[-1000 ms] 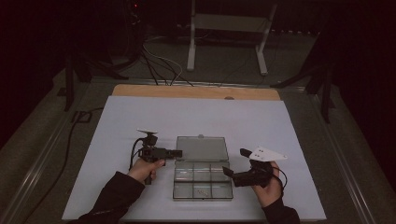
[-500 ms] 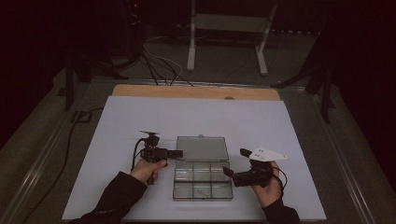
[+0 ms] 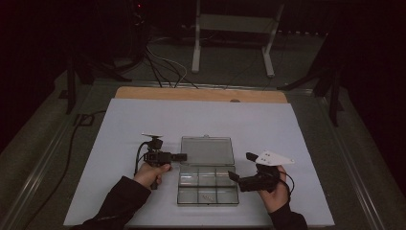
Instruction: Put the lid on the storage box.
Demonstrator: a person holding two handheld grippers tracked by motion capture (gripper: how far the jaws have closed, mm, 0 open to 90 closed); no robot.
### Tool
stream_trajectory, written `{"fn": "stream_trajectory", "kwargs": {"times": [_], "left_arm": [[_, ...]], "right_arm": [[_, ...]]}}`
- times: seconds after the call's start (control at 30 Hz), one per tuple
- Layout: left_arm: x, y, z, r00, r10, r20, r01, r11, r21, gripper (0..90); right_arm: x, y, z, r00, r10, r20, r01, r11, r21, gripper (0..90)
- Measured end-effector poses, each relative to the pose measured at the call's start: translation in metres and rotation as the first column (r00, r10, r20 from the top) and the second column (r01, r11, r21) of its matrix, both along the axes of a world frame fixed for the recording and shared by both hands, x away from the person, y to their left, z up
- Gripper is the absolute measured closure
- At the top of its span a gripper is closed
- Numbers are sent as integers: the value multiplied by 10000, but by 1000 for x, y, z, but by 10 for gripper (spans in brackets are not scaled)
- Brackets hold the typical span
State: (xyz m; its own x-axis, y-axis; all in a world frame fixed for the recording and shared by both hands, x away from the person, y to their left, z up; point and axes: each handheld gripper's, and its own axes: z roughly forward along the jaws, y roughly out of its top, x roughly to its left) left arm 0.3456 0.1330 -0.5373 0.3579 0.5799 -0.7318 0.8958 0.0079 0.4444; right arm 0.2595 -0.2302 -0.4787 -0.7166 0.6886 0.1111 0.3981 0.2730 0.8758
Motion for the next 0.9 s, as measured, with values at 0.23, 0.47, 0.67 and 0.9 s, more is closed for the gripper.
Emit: {"fn": "stream_trajectory", "kwargs": {"times": [0.23,0.47,0.67,0.9], "left_arm": [[-1,1,3,9997,-61,238,63,9999,-97,717],[-1,3,5,9990,-151,429,158,9997,-161,745],[-1,4,7,9978,-228,624,237,9996,-135,764],[-1,5,7,9961,-353,813,366,9992,-140,774]], "right_arm": [[0,0,0,10000,-17,7,17,10000,19,24],[0,-1,0,10000,-25,25,25,10000,71,24],[0,-1,1,10000,-13,14,13,10000,67,24],[0,-1,0,10000,-16,-33,17,9999,126,24]]}}
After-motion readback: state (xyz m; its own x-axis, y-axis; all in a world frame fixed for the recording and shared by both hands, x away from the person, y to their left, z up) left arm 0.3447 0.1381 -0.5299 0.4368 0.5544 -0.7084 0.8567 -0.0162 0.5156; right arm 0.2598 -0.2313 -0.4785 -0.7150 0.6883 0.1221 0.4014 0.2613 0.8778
